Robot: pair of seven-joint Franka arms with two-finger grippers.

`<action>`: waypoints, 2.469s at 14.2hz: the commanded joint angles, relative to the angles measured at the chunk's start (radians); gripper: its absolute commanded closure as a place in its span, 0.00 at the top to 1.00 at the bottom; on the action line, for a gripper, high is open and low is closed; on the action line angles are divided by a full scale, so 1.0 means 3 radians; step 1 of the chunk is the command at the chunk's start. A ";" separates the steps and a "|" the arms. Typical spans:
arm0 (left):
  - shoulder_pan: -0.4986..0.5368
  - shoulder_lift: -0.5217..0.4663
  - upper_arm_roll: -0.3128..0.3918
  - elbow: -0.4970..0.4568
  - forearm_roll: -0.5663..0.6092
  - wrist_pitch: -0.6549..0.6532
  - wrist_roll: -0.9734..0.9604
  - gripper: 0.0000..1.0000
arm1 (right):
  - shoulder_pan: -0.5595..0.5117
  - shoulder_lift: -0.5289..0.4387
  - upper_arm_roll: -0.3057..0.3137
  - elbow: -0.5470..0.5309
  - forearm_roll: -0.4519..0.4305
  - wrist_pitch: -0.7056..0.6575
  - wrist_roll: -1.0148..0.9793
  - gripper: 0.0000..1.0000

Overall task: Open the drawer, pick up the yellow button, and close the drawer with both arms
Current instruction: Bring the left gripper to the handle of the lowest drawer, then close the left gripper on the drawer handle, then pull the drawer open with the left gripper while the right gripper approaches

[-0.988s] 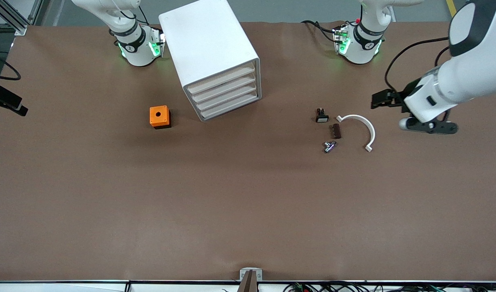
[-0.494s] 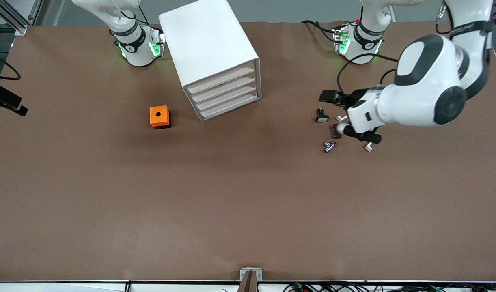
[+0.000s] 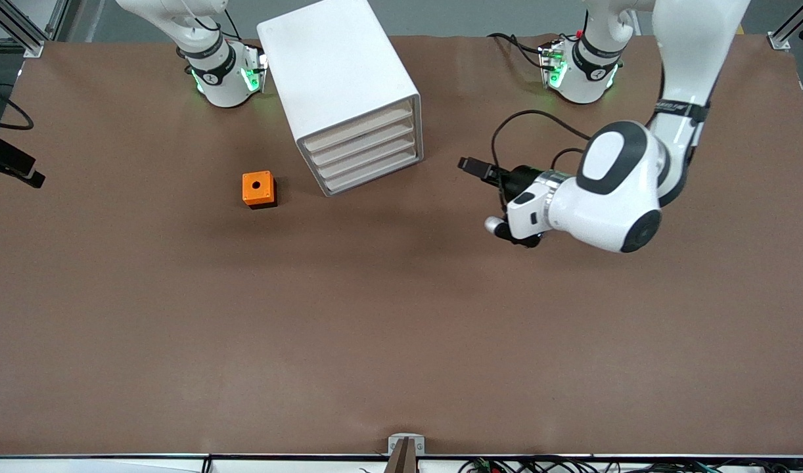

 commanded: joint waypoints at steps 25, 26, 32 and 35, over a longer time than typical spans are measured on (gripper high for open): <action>-0.0901 0.0632 -0.0065 -0.0596 -0.1890 0.0622 0.2464 0.63 | 0.0214 0.0075 0.0059 0.0011 -0.0031 -0.0083 0.0333 1.00; -0.0921 0.0632 -0.0076 -0.0606 -0.1952 0.0622 0.2480 0.63 | 0.0311 0.0075 0.0059 0.0011 -0.0031 -0.0139 0.0537 1.00; -0.1054 0.0622 -0.0076 -0.0678 -0.2136 0.0760 0.2612 0.54 | 0.0700 0.0080 0.0059 -0.0030 -0.0031 -0.0211 0.1407 1.00; -0.1096 0.0632 -0.0076 -0.0693 -0.2223 0.0796 0.2694 0.43 | 0.0858 0.0101 0.0059 -0.0035 -0.0031 -0.0216 0.1673 1.00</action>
